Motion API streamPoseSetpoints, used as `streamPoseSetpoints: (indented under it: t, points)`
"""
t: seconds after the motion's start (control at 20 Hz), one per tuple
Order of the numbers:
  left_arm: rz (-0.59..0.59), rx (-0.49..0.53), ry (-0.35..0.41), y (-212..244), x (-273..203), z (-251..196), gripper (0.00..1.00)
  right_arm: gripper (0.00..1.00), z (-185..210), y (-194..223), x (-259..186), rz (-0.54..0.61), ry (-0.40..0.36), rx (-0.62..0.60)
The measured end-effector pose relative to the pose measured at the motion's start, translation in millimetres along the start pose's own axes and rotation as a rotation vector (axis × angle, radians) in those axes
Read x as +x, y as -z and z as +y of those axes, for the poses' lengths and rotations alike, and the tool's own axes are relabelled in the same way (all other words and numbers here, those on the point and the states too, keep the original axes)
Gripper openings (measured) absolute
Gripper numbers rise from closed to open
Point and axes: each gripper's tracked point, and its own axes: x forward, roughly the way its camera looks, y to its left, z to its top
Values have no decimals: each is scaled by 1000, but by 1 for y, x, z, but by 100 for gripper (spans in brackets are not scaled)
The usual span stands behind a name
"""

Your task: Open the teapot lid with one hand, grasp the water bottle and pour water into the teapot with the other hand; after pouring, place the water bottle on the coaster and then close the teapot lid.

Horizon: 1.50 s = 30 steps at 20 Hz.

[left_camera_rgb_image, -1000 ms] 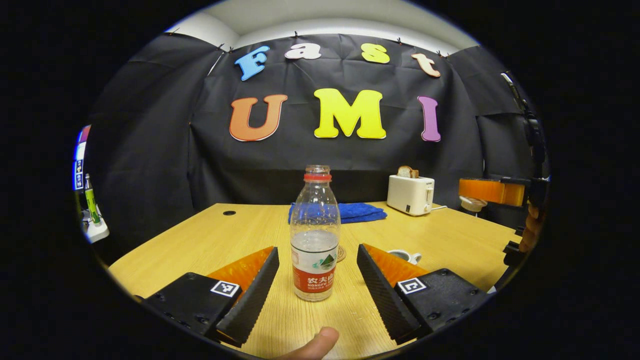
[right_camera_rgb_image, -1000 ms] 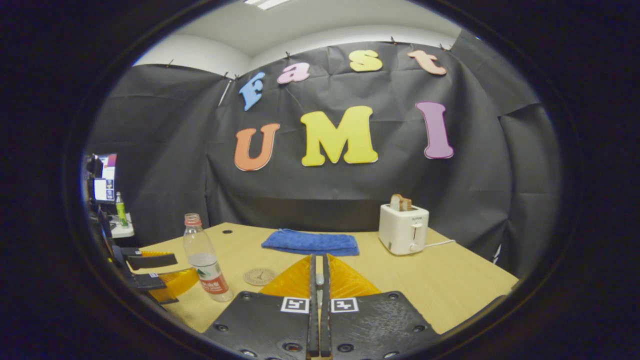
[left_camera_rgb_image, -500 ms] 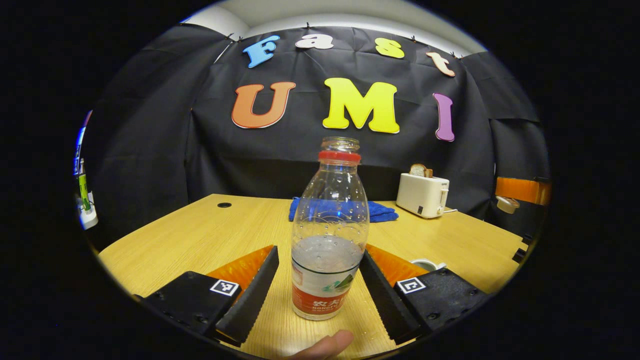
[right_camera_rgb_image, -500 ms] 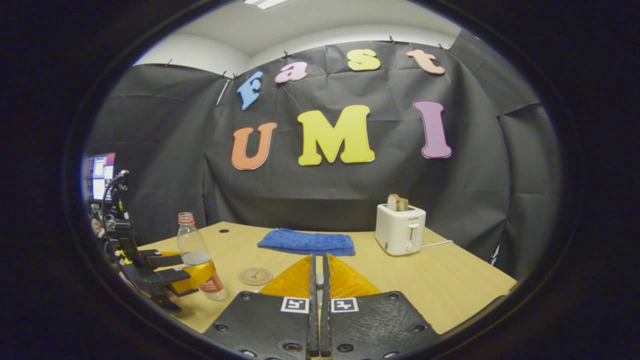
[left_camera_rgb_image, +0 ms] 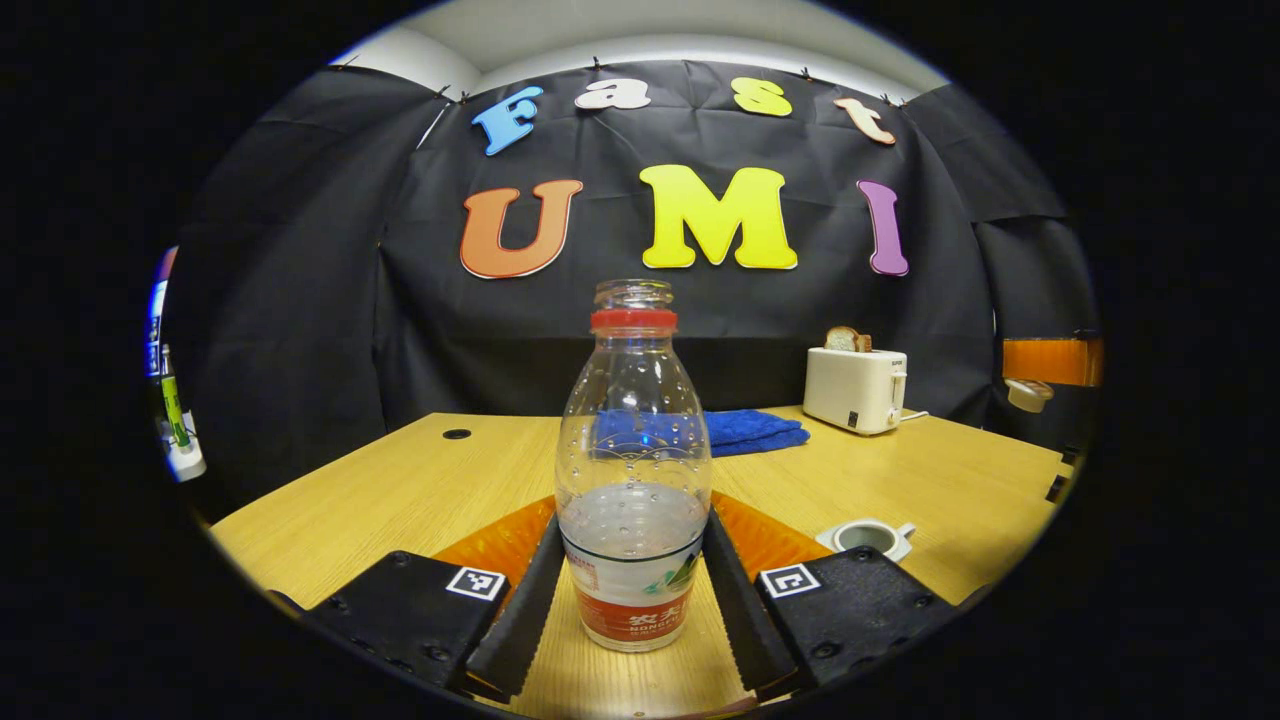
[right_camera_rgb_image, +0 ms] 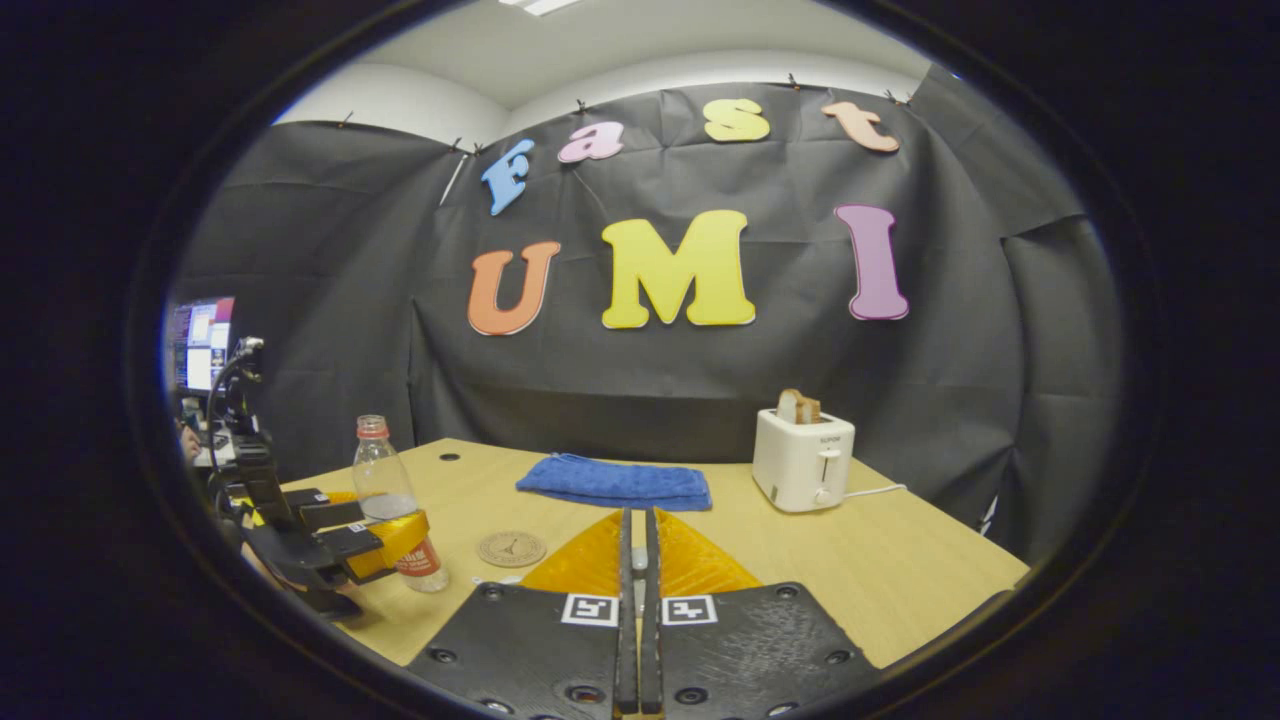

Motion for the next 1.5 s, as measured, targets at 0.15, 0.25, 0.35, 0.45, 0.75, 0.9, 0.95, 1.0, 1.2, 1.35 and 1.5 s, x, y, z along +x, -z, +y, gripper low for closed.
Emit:
streamPoseSetpoints:
  t: [0.15, 0.25, 0.35, 0.45, 0.75, 0.9, 0.95, 1.0, 1.2, 1.35, 1.5]
  points:
    - [11, 70, -28, -4, -9, 3, 76, 0, -2, 0, -1, 3, 0, -4]
    - [6, 174, -55, -14, -12, 7, 76, 0, 3, 3, -1, 19, -32, 18]
    - [51, 265, -73, -9, -15, 9, 75, 1, -1, 1, -1, 18, -29, 9]
    - [108, 367, -89, -2, -15, 12, 75, 1, -5, 1, -2, 14, -16, -14]
    - [191, 640, -96, 6, -17, 16, 74, 0, -7, 3, -1, 28, -19, -28]
    - [221, 772, -111, 5, -18, 21, 74, 1, -10, 3, -1, 31, -14, -31]
    - [221, 825, -118, 4, -18, 22, 74, 1, -11, 4, -1, 34, -10, -30]
    - [225, 875, -125, 3, -18, 22, 74, 0, -11, 4, -1, 37, -8, -30]
    - [233, 1076, -99, 2, -15, 12, 74, 1, -14, 6, 1, 45, -1, -31]
    - [243, 1205, -80, 10, -16, 5, 74, 0, -19, 4, 0, 44, 7, -33]
    - [264, 1294, -64, 16, -17, 0, 74, 0, -24, 2, 0, 40, 16, -33]
